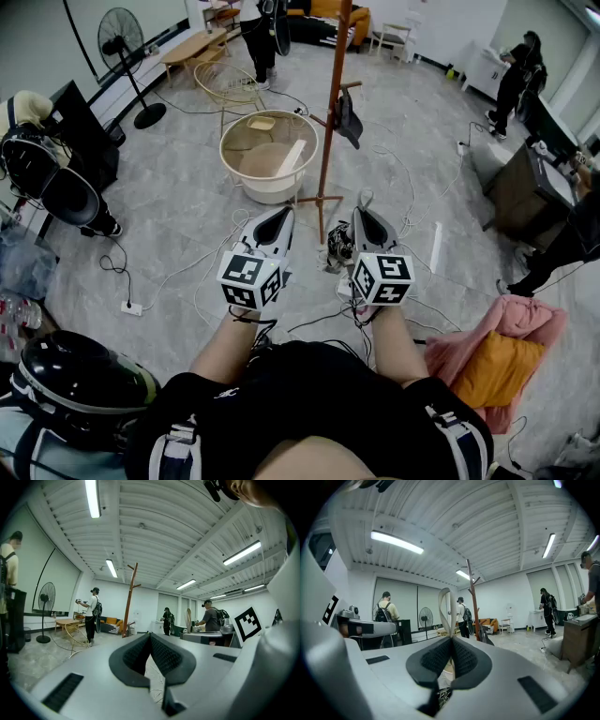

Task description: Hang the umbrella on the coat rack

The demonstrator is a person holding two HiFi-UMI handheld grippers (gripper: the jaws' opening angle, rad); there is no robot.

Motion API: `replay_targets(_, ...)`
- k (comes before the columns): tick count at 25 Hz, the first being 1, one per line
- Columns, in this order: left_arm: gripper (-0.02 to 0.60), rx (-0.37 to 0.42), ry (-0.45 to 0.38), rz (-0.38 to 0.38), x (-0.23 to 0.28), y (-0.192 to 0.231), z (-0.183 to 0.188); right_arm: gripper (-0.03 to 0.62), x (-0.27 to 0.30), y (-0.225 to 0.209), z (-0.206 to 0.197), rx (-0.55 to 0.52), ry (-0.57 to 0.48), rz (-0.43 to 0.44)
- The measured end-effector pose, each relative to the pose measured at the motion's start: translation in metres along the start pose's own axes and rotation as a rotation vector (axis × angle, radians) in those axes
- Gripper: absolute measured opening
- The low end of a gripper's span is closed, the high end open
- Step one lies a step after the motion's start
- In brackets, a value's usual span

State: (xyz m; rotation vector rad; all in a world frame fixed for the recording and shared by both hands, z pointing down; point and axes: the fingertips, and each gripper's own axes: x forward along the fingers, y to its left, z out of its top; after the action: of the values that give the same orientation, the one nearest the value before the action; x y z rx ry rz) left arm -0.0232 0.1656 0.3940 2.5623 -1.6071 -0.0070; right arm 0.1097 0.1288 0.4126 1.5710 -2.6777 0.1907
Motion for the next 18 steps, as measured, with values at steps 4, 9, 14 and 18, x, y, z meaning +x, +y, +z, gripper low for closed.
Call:
replay_targets(4,0.017,0.003,0.008,-0.002,-0.006,0.002,-0.003,0.017,-0.005,0.006,-0.003,0.012,0.001,-0.004)
replay_targets(9,0.017,-0.002,0.005,-0.003,-0.009,0.008,-0.003,0.017,-0.005,0.015,-0.001,0.019,-0.022,0.004)
replay_targets(14,0.017,-0.006,0.005,-0.010,-0.003,0.024,-0.001,0.017,0.007,0.023,0.000,0.018,-0.013,0.003)
replay_targets(18,0.017,-0.001,-0.003,-0.018,0.006,0.044,-0.001,0.017,0.028,0.025,-0.001,0.012,-0.014,-0.002)
